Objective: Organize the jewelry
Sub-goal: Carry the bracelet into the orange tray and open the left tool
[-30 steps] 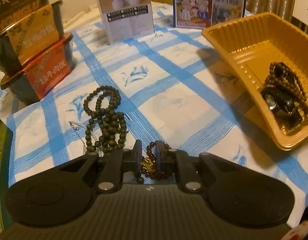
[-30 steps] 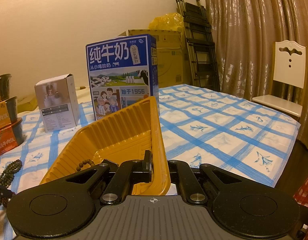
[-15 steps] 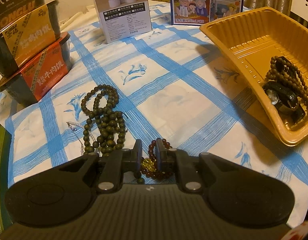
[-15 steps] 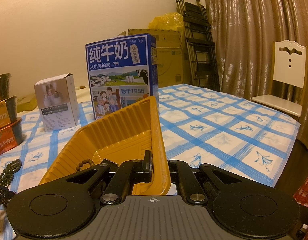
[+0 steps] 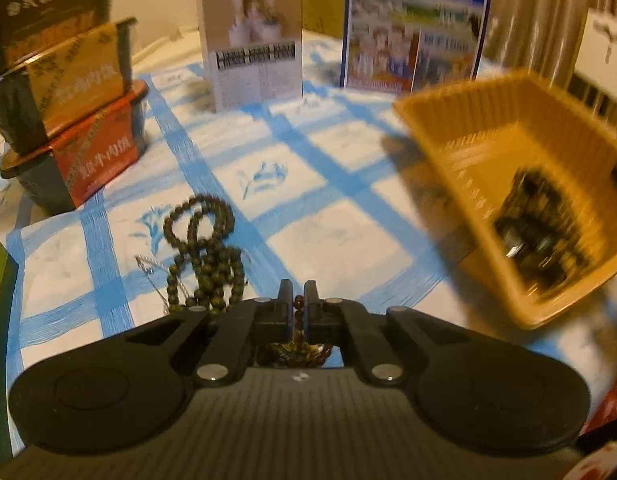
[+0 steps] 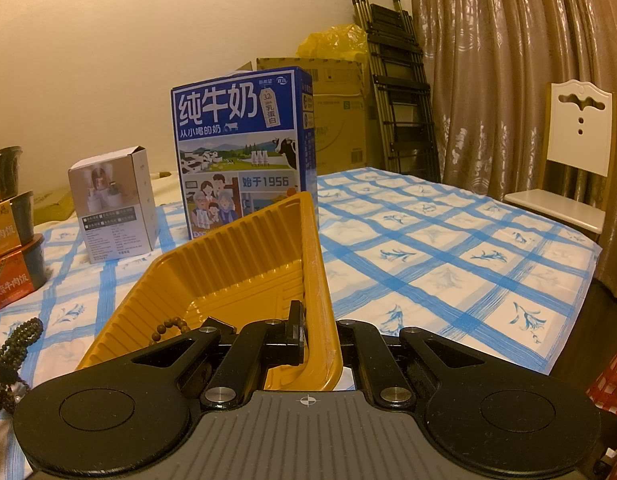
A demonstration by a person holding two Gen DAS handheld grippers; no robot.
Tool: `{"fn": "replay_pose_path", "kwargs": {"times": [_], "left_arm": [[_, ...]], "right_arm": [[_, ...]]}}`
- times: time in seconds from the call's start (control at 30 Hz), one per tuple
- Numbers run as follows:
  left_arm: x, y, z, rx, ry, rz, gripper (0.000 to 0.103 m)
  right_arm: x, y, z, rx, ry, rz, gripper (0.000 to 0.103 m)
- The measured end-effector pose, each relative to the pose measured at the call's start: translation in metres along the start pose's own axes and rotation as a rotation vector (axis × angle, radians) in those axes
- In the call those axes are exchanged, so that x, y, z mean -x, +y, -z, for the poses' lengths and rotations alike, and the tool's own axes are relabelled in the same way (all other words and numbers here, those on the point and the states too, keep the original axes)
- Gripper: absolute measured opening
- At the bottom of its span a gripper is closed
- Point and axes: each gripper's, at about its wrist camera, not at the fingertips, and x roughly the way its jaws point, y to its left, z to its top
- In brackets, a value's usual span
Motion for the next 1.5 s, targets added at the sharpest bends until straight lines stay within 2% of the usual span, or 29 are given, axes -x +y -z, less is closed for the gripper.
{"fn": "replay_pose_path", "kwargs": {"times": [0.27,0.63,1.07,1.5], "left_arm": [[0.055,0.014,-0.016,0.093,-0.088,0.061,0.004],[0.099,0.011,-0.033,0.113,-0.165,0.111,0.004],[0.108,-0.025,-0.053,0.072,-0.215,0.235,0.004],[0.089,-0.085,-0.066,0.007,-0.200,0.409,0.004]], "right_arm": [[0.000,0.000,0.000,-0.002,0.001,0.000,0.005],[0.000,0.000,0.000,0.000,0.000,0.000,0.005],[0.000,0.001,0.000,0.000,0.000,0.000,0.005],[0.000,0.001,-0.001,0.001,0.001,0.000,0.005]]}}
